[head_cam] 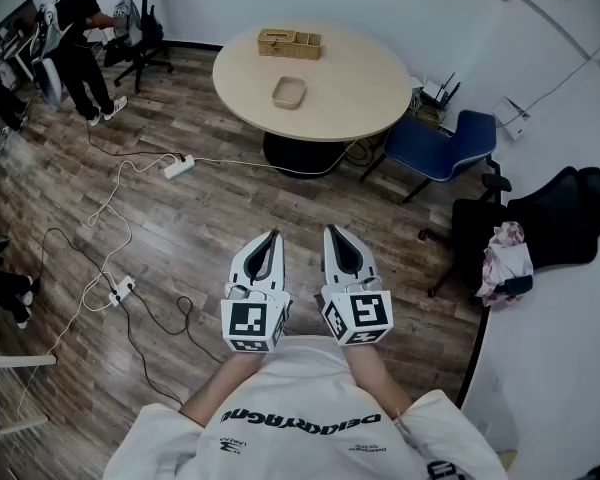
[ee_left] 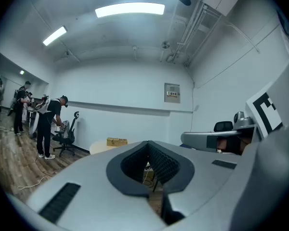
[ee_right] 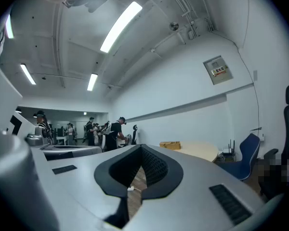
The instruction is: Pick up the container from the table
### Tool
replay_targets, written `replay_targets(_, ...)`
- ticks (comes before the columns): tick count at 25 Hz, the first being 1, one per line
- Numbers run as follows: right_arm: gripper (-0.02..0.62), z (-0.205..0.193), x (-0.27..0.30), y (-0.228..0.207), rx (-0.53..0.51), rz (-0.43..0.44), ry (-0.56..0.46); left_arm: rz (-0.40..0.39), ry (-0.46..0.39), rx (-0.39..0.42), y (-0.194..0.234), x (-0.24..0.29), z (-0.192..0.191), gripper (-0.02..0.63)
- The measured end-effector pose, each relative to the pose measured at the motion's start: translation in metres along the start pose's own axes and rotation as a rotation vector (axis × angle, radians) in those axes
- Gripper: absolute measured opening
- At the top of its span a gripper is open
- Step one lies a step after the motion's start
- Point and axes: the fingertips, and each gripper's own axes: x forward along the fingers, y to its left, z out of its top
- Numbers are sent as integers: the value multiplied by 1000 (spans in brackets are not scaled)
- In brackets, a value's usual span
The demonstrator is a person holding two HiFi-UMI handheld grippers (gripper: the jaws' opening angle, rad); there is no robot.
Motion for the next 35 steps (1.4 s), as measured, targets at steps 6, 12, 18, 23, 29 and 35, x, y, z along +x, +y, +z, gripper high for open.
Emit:
replay_targets(6, 32, -11, 4, 7, 61, -12, 8, -11, 0, 8, 11, -3, -7, 15)
replay_targets(12, 32, -12, 24, 3, 67, -29, 14, -3, 14, -12, 31, 6, -15, 15)
replay_targets(18, 32, -17, 69, 2, 70, -32, 17, -3, 23, -32, 62, 37, -22, 15)
replay_targets(23, 32, -17, 134, -21, 62, -30, 13, -8, 29, -30, 91, 97, -26, 15)
replay_targets(29, 32, -4, 231, -51, 70, -21, 20, 1, 50, -37, 143, 190, -18, 15)
replay_targets(35, 32, 5, 320, -99, 101, -38, 36, -16, 67, -21, 174, 286, -8, 15)
